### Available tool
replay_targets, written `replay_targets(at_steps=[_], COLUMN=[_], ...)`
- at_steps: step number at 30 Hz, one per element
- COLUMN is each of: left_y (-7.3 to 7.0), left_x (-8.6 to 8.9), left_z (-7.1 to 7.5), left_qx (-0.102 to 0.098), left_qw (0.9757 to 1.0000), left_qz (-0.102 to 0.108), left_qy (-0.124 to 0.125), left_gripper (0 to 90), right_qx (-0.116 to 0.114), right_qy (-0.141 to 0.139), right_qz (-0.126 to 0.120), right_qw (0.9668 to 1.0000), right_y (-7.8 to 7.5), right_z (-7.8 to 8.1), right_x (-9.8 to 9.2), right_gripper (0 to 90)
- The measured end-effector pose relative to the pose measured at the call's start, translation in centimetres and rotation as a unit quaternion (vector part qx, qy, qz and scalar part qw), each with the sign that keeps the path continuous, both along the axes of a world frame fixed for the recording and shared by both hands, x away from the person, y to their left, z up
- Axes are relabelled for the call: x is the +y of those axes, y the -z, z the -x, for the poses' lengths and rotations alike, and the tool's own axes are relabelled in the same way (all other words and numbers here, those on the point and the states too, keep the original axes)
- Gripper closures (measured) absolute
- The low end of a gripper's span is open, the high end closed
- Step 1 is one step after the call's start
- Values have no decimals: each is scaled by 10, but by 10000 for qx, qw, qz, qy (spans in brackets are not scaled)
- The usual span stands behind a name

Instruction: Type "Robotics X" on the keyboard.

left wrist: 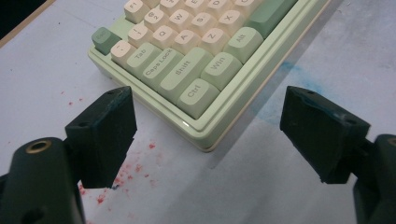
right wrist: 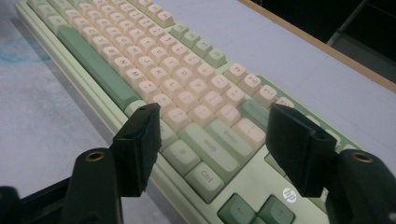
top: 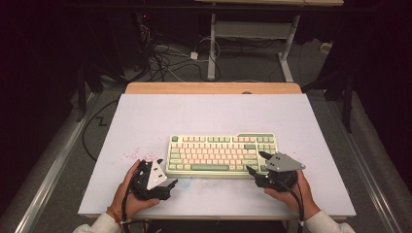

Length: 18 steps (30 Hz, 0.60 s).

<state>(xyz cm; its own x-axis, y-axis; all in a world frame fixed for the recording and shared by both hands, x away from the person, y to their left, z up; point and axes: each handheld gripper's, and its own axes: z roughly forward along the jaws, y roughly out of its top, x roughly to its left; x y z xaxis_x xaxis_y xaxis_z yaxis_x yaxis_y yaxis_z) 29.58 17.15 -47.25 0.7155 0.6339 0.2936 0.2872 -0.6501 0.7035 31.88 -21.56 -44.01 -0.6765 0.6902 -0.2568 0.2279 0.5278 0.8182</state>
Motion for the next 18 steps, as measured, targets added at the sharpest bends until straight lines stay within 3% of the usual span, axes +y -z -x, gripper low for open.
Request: replay_targets(at_steps=[10, 18], left_y=[3, 3], left_x=[-2, -1], left_z=[-4, -5], left_qx=[60, 84], left_qw=[10000, 10000], left_qz=[-50, -45], left_qy=[47, 19], left_gripper=[173, 173], right_qx=[263, 477], right_qy=[-128, -305], right_qz=[51, 272], right_qw=[9996, 9980], right_y=[-2, -4], right_z=[-19, -28], right_x=[12, 31], right_gripper=[639, 831])
